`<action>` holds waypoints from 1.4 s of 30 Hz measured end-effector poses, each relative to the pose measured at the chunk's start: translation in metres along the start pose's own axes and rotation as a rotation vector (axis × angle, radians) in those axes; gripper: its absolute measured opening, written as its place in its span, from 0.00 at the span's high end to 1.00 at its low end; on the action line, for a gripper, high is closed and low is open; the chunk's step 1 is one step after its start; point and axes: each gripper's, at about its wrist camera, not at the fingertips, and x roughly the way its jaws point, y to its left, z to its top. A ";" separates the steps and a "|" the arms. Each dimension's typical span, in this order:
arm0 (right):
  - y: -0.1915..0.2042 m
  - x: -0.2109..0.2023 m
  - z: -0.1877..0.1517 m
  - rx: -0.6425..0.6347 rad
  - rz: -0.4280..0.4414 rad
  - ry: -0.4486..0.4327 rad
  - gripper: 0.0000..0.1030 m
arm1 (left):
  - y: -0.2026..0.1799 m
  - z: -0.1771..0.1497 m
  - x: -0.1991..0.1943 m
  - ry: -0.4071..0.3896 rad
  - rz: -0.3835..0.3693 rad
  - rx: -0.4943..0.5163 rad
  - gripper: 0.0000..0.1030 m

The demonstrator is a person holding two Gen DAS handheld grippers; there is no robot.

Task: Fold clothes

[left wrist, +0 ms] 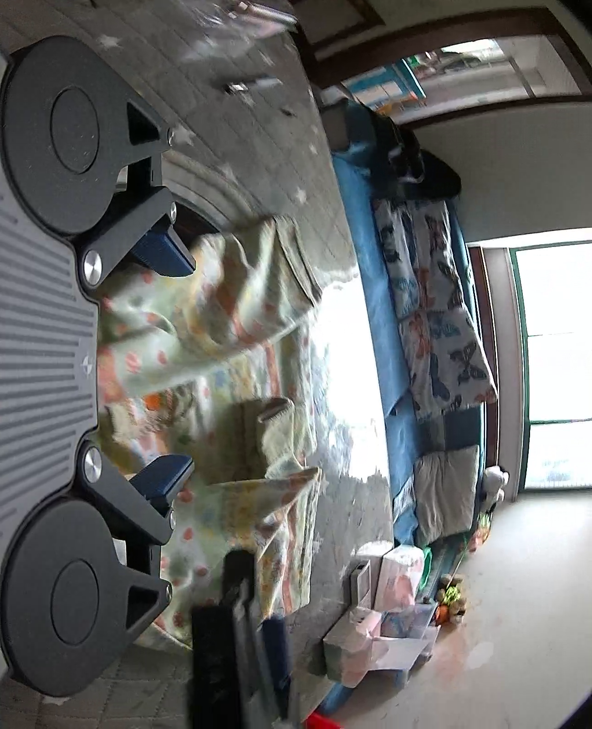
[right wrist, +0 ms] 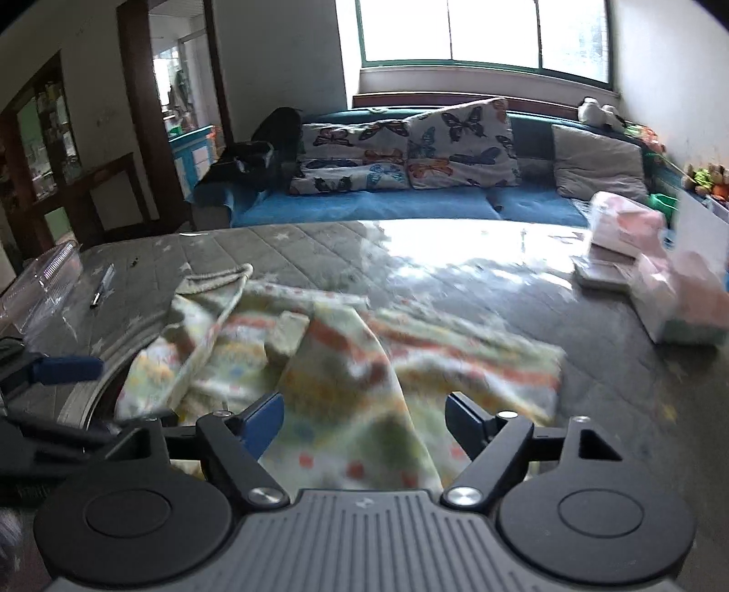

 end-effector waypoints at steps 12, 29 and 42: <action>-0.011 0.077 0.018 0.004 0.046 0.093 0.34 | 0.017 -0.001 0.039 0.082 -0.022 -0.029 0.82; -0.022 0.002 0.006 0.052 0.076 -0.043 0.93 | 0.074 -0.024 -0.020 0.000 0.047 -0.190 0.98; -0.085 -0.114 -0.042 0.216 -0.013 -0.196 0.94 | 0.097 -0.086 -0.083 0.025 0.062 -0.297 0.99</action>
